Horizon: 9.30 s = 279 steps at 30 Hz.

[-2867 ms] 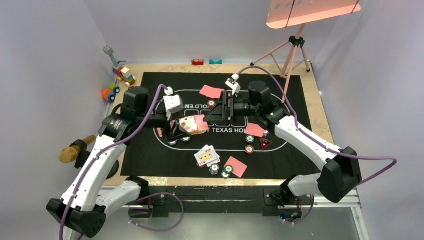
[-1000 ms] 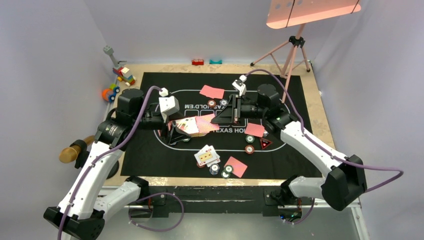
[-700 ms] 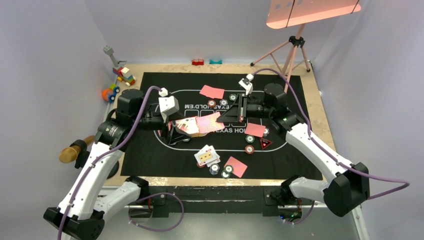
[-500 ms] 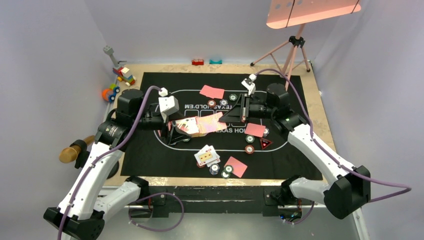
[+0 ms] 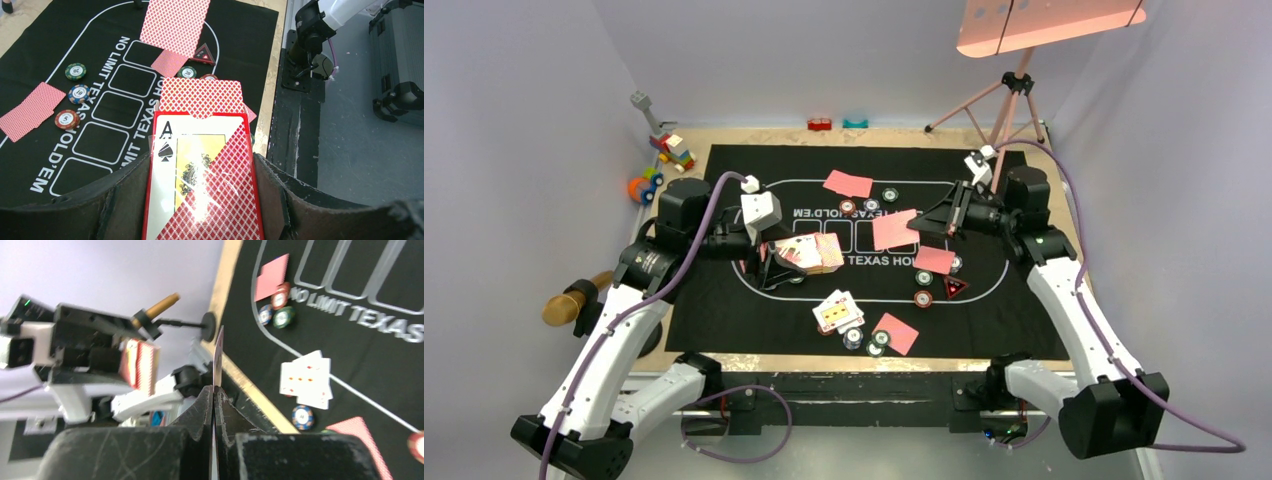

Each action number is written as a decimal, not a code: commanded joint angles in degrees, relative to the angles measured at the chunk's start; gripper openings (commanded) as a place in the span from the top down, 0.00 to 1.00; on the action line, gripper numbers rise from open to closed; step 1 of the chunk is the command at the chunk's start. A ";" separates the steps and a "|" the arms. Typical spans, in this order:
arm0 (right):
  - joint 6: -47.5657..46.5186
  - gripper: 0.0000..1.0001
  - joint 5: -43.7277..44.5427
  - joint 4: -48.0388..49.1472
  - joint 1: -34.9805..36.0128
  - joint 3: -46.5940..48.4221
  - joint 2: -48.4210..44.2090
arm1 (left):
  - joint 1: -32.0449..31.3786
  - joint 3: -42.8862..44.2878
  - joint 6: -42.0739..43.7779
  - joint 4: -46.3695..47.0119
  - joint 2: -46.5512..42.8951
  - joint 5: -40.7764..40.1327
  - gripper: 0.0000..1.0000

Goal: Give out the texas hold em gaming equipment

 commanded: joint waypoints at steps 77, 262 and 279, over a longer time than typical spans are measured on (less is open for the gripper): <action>13.21 0.05 -1.31 32.09 26.35 4.68 12.59 | 0.41 -2.92 -9.17 12.36 -1.84 4.25 1.00; -42.16 1.00 82.58 -21.25 34.58 36.44 33.91 | -5.20 6.30 20.50 -32.85 -0.57 -12.92 1.00; -68.68 1.00 104.76 9.54 48.33 38.67 59.31 | -4.95 8.66 20.02 -35.71 -1.77 -7.05 1.00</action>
